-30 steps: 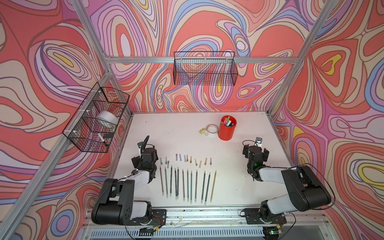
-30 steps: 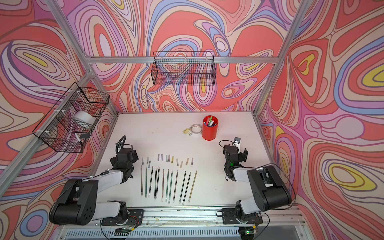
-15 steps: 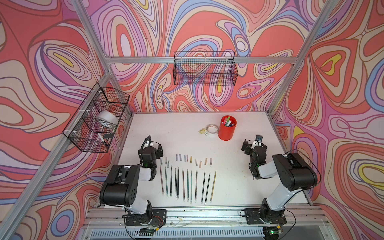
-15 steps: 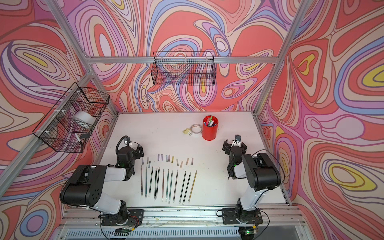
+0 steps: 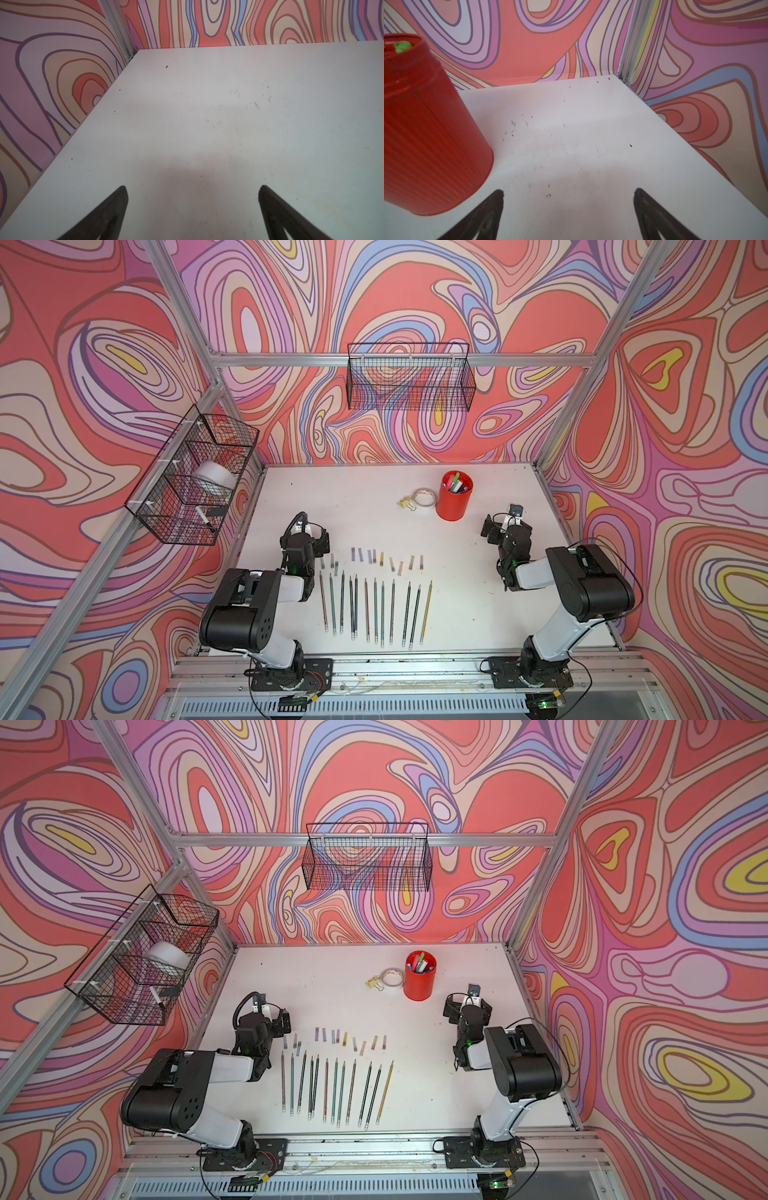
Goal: Remove the protective cover of the pencils
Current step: Reset both arms
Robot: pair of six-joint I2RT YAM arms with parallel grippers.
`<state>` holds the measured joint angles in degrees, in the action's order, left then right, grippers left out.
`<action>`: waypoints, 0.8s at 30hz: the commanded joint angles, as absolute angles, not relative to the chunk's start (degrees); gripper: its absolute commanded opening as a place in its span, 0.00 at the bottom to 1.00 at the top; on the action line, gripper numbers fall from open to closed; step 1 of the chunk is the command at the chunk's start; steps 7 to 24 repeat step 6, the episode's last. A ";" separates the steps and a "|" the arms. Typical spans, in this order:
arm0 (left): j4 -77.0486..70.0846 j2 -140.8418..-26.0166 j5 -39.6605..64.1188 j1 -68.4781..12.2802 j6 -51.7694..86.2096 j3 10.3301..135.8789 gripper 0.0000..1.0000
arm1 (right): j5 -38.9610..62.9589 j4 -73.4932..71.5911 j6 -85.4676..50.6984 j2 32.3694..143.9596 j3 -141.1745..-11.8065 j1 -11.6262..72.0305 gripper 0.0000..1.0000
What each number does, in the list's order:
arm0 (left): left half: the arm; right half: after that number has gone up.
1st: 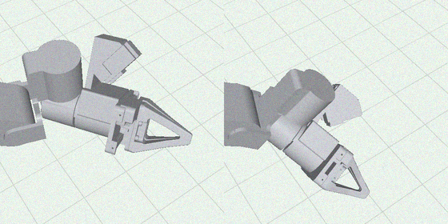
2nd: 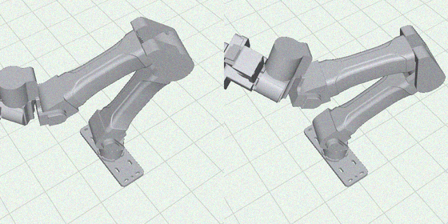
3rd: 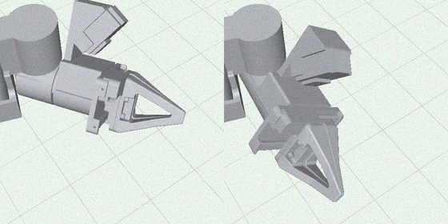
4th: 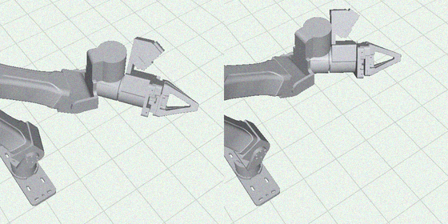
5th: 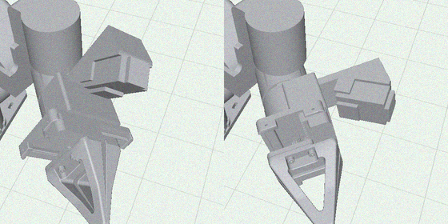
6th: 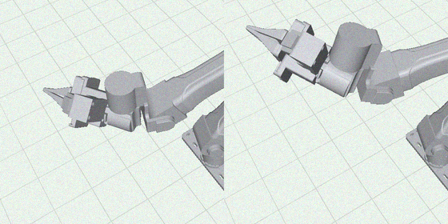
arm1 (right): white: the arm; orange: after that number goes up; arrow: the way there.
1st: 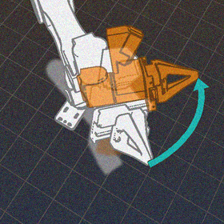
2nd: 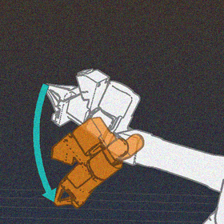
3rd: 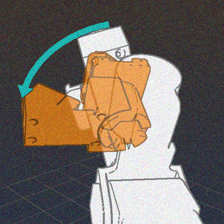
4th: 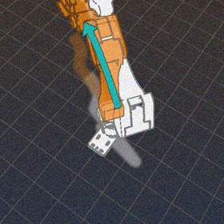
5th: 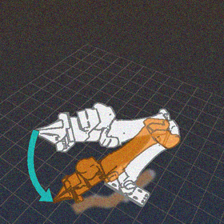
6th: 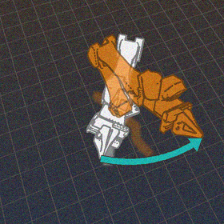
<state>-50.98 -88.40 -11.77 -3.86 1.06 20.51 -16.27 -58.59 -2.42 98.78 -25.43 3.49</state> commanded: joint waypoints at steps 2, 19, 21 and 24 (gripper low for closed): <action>-49.99 -88.64 -6.99 -1.68 1.41 22.24 1.00 | -15.85 -57.92 -2.26 98.44 -25.61 3.18 0.98; -50.67 -88.25 -6.60 -1.54 1.38 21.69 1.00 | -16.29 -60.24 -2.18 98.27 -24.41 3.25 0.98; -50.67 -88.25 -6.60 -1.54 1.38 21.69 1.00 | -16.29 -60.24 -2.18 98.27 -24.41 3.25 0.98; -50.67 -88.25 -6.60 -1.54 1.38 21.69 1.00 | -16.29 -60.24 -2.18 98.27 -24.41 3.25 0.98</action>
